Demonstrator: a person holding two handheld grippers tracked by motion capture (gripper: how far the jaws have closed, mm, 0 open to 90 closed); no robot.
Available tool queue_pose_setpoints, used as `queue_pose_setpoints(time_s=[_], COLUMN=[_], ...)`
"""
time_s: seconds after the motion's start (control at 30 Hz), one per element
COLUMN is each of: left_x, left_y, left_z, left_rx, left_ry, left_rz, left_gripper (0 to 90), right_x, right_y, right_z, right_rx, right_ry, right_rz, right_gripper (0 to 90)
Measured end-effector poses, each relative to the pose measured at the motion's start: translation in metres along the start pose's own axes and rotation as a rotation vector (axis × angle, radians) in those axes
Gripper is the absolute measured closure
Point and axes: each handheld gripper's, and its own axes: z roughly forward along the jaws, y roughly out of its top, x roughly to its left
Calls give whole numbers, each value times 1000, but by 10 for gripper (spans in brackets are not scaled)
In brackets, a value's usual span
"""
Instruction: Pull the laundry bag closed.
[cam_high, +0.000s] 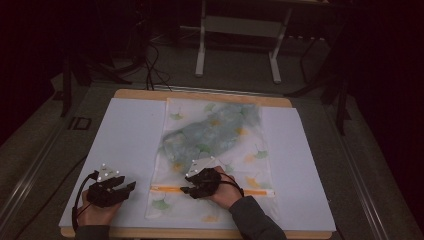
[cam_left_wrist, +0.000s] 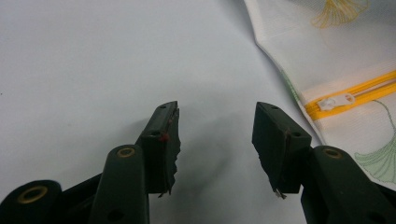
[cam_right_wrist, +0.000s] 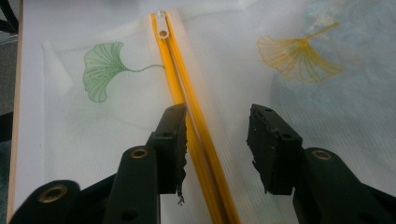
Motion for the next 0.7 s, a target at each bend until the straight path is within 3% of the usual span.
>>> queue_pose_setpoints(time_s=[0.7], left_x=[0], left_y=[0], left_z=[1], left_rx=[8], left_ry=[14], left_rz=[17], left_gripper=[511], right_x=[7], right_y=[11], right_z=[18], right_rx=[-22], right_ry=[54], right_rz=[-17], right_gripper=[648])
